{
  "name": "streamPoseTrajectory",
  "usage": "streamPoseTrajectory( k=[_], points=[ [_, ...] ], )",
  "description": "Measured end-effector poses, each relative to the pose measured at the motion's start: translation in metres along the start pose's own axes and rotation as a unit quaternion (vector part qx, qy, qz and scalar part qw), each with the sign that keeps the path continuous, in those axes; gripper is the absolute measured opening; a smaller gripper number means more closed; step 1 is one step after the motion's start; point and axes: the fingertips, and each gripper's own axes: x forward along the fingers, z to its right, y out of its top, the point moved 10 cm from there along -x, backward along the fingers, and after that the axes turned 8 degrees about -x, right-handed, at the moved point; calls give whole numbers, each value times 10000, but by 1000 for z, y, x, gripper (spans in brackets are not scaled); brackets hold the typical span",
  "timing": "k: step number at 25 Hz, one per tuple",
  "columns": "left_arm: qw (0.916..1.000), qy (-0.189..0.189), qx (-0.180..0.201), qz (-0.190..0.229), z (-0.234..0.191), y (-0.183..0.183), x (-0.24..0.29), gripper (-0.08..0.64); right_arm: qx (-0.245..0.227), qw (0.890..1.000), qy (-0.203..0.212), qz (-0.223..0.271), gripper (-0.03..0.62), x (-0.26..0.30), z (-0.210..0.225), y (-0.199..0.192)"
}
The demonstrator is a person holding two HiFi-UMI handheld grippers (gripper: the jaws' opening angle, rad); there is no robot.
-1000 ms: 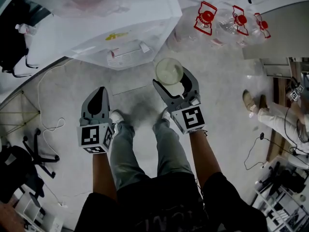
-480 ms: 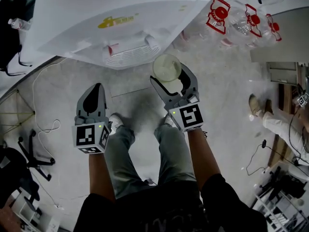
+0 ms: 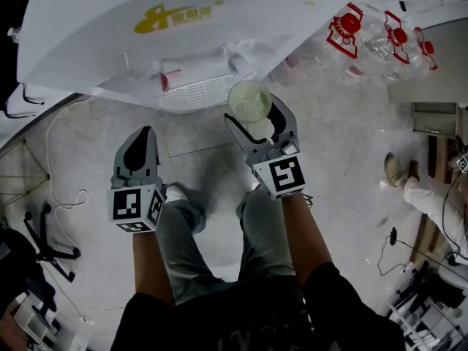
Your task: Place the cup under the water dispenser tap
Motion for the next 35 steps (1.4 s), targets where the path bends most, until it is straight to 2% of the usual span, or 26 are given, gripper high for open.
streamPoseTrajectory(
  k=[5, 9, 12, 19, 29, 35],
  points=[
    [10000, -58, 1, -10, -4, -17, 15, 11, -49, 10000, 12, 82, 359, 20, 2, -15],
    [9999, -111, -1, -29, -5, -27, 22, 10, 86, 9998, 44, -148, 359, 30, -1, -24],
    [9999, -113, 4, -38, -8, -31, 25, 11, 46, 9999, 48, -95, 359, 42, -2, -26],
    [9998, -99, 155, -118, -8, -36, 28, 11, 87, 9998, 55, -189, 359, 60, 0, -31],
    [9997, -86, 153, -175, -11, -36, 31, 11, 71, 9998, 45, -158, 359, 68, 0, -37],
    [9996, -112, 122, -227, -9, -35, 32, 11, 231, 9993, 106, -266, 367, 65, 0, -37]
  ],
)
